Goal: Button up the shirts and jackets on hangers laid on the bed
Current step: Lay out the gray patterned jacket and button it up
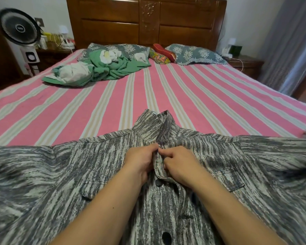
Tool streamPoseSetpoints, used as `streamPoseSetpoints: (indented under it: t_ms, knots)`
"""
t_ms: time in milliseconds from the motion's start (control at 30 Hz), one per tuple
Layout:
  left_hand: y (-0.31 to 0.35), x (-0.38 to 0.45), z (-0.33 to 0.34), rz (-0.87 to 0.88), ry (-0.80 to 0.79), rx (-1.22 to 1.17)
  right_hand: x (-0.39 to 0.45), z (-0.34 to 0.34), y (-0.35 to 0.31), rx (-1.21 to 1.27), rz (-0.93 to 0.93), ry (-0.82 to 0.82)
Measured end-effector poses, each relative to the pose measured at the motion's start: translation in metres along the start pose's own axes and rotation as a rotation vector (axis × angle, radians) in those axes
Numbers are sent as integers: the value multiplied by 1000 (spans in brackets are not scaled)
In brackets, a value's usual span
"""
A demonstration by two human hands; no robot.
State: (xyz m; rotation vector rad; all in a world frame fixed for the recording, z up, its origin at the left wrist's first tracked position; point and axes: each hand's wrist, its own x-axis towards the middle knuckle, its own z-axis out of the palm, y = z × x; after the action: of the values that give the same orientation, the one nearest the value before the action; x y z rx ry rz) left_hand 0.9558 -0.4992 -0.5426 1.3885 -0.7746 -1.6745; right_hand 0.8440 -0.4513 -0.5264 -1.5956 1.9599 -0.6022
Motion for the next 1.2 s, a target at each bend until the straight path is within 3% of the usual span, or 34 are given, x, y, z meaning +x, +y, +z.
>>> streamPoseSetpoints:
  t_ms: [167, 367, 667, 867, 1200]
  knots:
    - [-4, 2, 0, 102, 49, 78, 4, -3, 5, 49, -45, 90]
    - [-8, -3, -1, 220, 65, 130, 3, 5, 5, -196, -147, 266]
    - [-5, -9, -1, 45, 21, -9, 1, -2, 5, -262, -91, 111]
    - [12, -23, 1, -101, -29, -91, 1, 3, 3, -96, -194, 256]
    - [12, -31, 4, -12, 7, -107, 9, 7, 7, -109, -236, 252]
